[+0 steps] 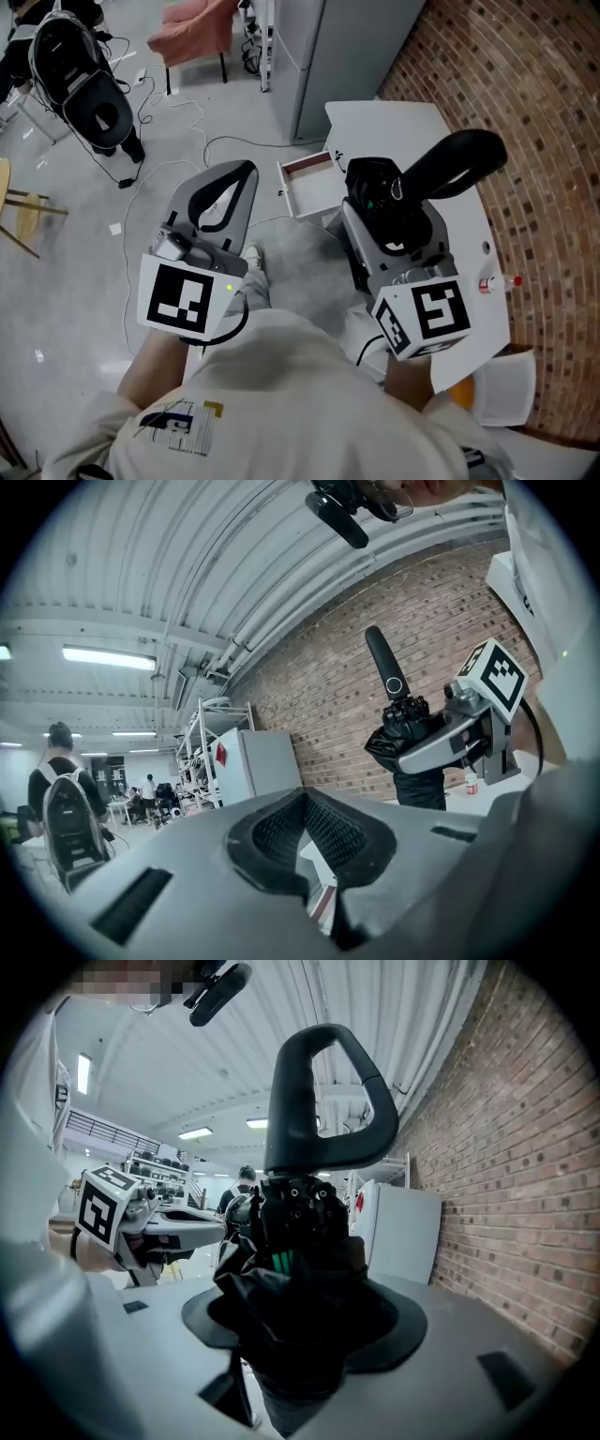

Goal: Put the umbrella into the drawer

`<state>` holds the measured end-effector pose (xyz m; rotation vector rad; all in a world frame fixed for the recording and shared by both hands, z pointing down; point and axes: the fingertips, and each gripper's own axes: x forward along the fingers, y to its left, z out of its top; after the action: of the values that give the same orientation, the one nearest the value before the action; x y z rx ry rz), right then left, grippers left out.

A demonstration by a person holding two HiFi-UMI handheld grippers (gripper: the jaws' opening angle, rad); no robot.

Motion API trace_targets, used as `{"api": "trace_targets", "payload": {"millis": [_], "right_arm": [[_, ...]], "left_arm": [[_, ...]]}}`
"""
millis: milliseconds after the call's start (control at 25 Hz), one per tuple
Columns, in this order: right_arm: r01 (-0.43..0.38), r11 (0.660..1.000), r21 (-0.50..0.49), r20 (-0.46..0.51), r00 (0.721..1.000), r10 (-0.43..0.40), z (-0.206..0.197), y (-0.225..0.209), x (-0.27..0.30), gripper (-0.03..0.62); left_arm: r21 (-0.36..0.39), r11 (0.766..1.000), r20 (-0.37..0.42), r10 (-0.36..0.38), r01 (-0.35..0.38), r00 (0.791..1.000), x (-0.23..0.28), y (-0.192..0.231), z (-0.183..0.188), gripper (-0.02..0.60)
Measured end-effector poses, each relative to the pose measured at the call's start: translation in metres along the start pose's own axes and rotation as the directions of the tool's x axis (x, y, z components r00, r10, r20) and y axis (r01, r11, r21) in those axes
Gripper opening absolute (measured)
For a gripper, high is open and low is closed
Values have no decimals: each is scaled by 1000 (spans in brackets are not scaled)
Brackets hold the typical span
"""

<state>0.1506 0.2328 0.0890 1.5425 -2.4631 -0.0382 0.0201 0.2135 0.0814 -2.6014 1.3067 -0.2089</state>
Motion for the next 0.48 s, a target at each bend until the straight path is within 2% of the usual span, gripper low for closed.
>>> {"api": "trace_targets", "payload": {"millis": [240,480], "right_arm": [[-51,999,9,-47,998,51,-4,-2,66,268],[-63,998,18,-91,994,65,0,-14,127,268]], "left_arm": [[-2,1000,-38,5,-5,999,35,44,-21,8],[-23,1000,-67,-17,16,998,78,85,-36,8]]}}
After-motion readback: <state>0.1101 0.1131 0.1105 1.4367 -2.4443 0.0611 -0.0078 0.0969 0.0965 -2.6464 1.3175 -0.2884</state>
